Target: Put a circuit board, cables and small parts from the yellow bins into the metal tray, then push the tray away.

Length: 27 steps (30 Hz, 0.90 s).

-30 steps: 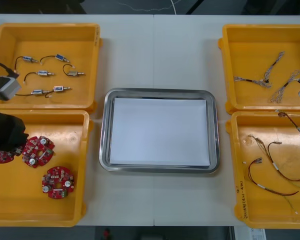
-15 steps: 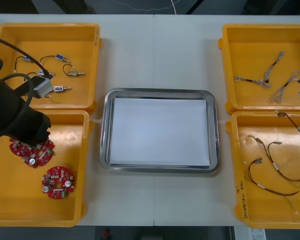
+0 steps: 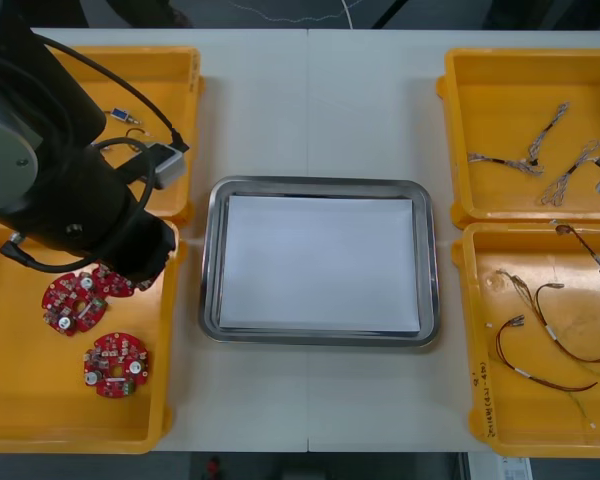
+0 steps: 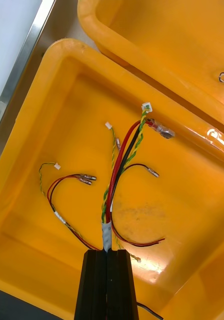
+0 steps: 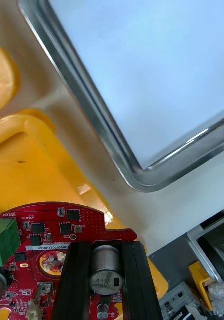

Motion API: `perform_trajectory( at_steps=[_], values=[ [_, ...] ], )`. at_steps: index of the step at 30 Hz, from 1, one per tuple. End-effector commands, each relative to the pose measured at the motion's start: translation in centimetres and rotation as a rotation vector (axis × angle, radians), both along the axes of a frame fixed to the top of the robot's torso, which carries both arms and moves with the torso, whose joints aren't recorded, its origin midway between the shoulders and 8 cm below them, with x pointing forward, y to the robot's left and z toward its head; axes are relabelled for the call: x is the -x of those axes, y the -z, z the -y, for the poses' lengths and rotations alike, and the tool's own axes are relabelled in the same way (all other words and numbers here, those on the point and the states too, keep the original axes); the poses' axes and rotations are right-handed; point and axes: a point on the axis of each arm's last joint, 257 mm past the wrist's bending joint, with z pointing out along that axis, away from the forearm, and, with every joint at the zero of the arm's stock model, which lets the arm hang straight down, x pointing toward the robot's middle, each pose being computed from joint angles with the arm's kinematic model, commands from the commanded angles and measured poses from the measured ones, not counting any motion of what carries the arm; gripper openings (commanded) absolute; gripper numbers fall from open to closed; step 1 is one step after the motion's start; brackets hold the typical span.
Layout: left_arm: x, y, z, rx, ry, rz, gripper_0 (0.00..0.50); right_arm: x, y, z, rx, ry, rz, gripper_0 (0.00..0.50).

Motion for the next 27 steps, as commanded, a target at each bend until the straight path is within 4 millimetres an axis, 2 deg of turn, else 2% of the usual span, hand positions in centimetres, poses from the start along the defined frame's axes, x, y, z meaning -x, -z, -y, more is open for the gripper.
perform_trajectory(
  at_steps=[1, 7, 10, 15, 27],
  values=[
    [-0.9, -0.7, 3.2, 0.022, -0.034, 0.008, 0.000, 0.0, -1.0, -0.5, 0.049, -0.074, 0.019, 0.000],
    [-1.4, 0.2, 6.4, 0.018, 0.000, -0.015, 0.001, -0.1, -1.1, -0.2, 0.055, -0.061, 0.024, 0.000],
    [-1.8, 0.9, 8.7, 0.025, 0.021, -0.023, 0.001, 0.0, -1.0, -0.4, 0.050, -0.069, 0.020, 0.000],
    [-2.2, 1.9, 11.0, 0.038, 0.048, 0.005, 0.000, -0.1, -1.1, -0.8, 0.045, -0.079, 0.021, 0.000],
    [-3.3, 6.9, 14.4, 0.046, 0.064, -0.018, 0.000, -0.1, -1.1, -0.8, 0.038, -0.069, 0.020, 0.000]
  ],
)
